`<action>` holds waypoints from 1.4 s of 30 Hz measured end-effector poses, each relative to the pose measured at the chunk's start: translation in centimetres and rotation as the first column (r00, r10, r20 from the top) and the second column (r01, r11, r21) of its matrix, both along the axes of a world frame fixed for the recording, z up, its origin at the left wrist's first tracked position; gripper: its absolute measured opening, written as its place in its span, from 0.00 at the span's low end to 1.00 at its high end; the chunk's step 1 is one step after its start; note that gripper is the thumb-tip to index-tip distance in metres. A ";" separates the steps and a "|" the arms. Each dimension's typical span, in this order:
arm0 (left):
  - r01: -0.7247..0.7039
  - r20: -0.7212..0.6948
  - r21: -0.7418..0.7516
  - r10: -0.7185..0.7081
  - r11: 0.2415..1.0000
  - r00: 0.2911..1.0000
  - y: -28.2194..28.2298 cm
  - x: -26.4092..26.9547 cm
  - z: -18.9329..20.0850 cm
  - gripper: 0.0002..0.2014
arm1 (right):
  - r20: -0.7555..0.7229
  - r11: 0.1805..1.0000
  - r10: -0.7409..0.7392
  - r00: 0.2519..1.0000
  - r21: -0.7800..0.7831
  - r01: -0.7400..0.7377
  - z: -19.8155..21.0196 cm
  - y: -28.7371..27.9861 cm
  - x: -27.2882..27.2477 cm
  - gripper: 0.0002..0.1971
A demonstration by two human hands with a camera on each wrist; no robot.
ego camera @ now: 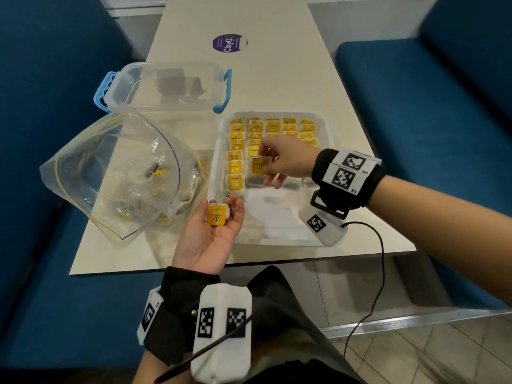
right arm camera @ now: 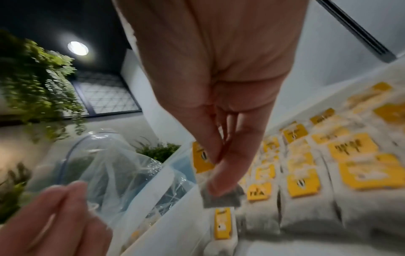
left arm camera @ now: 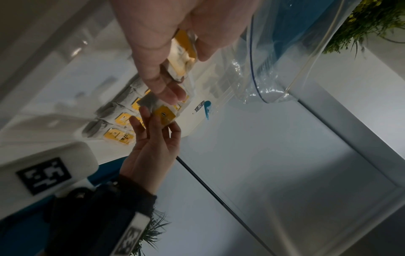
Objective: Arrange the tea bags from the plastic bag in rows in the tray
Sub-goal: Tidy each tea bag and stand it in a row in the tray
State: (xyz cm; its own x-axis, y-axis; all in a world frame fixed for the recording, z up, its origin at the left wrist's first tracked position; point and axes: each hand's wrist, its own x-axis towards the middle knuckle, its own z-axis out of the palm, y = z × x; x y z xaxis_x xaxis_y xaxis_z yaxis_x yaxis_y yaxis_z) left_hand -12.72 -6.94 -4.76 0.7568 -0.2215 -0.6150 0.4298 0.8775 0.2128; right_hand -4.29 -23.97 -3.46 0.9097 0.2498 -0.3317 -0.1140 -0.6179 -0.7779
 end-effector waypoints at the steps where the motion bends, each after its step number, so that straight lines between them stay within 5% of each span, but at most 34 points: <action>1: -0.001 -0.001 0.002 0.001 1.000 1.000 0.1 0.0 0.0 0.12 | -0.027 1.000 -0.001 1.000 -0.008 0.001 -0.2 0.0 0.2 0.13; 8: -0.002 -0.017 -0.005 0.002 1.000 1.000 0.3 0.1 -0.2 0.13 | -0.267 0.994 0.006 0.964 -0.103 -0.035 -1.7 0.8 1.6 0.08; 16: -0.004 -0.014 -0.019 0.003 1.000 1.000 0.1 0.1 -0.2 0.10 | -0.374 0.990 -0.086 0.923 -0.137 0.037 -3.0 1.5 2.6 0.13; 20: -0.007 -0.022 0.001 0.007 1.000 1.000 -0.1 0.2 -0.2 0.14 | -0.418 0.991 -0.108 0.902 -0.120 0.063 -3.1 1.5 2.7 0.06; 42: 0.040 0.008 -0.003 -0.040 0.999 0.999 -0.2 0.0 -0.5 0.13 | -0.208 0.955 -0.054 0.977 -0.297 -0.010 -3.4 1.4 2.6 0.09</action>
State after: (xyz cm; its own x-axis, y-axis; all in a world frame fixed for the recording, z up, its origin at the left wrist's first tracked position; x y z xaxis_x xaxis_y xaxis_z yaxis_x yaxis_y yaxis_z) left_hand -12.74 -7.14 -5.25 0.7522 -0.2540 -0.6079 0.4631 0.8602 0.2135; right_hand -1.72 -22.57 -6.83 0.8147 0.0921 -0.5725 -0.2718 -0.8114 -0.5174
